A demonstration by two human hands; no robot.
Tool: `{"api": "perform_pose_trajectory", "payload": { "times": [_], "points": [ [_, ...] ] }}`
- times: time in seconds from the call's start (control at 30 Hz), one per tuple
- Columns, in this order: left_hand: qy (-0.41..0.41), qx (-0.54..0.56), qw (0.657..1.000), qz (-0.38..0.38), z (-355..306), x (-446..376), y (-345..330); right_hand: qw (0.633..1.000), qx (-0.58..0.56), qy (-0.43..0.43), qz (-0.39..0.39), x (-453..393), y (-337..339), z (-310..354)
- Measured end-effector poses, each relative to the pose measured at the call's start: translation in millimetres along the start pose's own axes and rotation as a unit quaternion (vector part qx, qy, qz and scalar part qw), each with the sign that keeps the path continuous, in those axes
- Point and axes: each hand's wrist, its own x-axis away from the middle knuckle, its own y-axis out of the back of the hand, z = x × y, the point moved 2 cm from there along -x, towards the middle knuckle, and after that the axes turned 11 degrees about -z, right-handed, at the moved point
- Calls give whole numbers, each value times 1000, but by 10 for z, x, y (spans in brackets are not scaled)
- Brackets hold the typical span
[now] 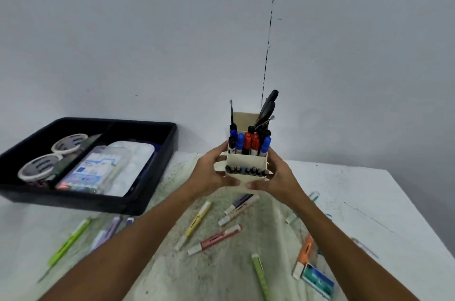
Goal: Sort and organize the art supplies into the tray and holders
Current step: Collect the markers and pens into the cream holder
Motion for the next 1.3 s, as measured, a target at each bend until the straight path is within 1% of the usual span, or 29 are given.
{"api": "perform_pose_trajectory", "payload": {
  "times": [0.17,0.27,0.53,0.83,0.9,1.0,1.03,1.07,1.1,1.17,1.23,1.3],
  "points": [
    [13,-11,1000,-2,178,-132,238,1000,-2,-5,7,-167,-314,-66],
    [38,-11,999,-3,326,-169,317,1000,-6,-19,4,-204,-450,-126],
    [86,-6,996,6,706,-222,366,999,-16,-49,0,-185,-623,-248],
    [82,-3,996,19,738,-219,396,998,-13,-66,0,-131,-640,-212],
    [82,-30,996,37,722,-229,435,997,9,-77,26,-132,-608,-193],
    [82,-100,990,61,638,-232,540,987,105,-78,97,-136,-522,-81],
    [75,-120,988,55,571,-227,583,984,129,-75,101,-150,-476,-25],
    [62,-132,988,39,498,-229,626,984,140,-70,86,-177,-422,40],
    [40,-139,989,10,397,-229,671,987,139,-59,55,-213,-366,118],
    [-32,-154,984,-85,182,-242,759,992,118,-22,-40,-303,-262,290],
    [-105,-186,963,-163,-11,-298,799,987,102,16,-123,-406,-203,457],
    [-177,-229,939,-184,-205,-390,759,982,90,43,-160,-498,-215,585]
  ]
}}
